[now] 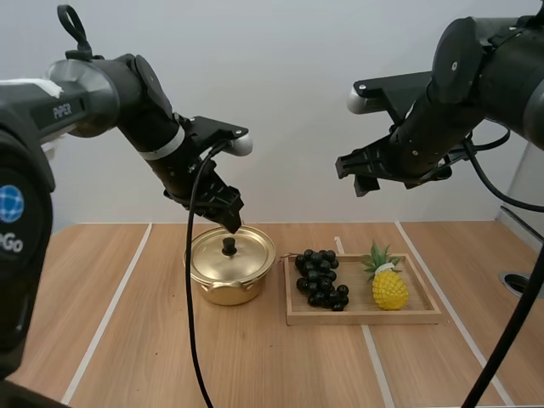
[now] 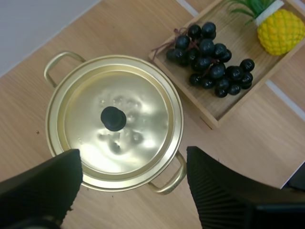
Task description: Open the pot, put the pineapple inside, and close it
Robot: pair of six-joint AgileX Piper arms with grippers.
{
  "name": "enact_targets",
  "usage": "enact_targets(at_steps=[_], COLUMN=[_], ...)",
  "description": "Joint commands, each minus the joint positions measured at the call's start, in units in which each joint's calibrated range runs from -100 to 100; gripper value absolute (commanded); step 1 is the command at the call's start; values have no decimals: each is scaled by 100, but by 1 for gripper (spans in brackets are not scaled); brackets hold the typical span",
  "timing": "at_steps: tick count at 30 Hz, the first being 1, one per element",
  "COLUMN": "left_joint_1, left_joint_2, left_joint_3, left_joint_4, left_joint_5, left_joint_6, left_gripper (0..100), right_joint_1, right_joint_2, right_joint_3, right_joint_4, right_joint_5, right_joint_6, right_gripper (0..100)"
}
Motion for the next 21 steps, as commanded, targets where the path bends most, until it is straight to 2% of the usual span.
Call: enact_targets(at_steps=[1,6,13,21], left_joint_1=[3,3,3,3], left_joint_2=[269,692,973,1178], left_joint_3=[-41,-41,-41,-41], left_joint_4=[-26,-26,-77,-562], left_joint_5=[1,1,-348,-798], left_joint_6=[152,318,849,1406], left_gripper=[100,100,100,100], right_joint_1=[-26,-36,-36,-131], right_joint_2=[-122,-249,-429,-456], right_joint_3=[-77,-64,-64,-64], right_joint_4=[130,-70,-818,-877], right_joint_5=[63,39,57,73], right_joint_6=[-52,-52,-52,27], right_gripper=[100,100,100,100])
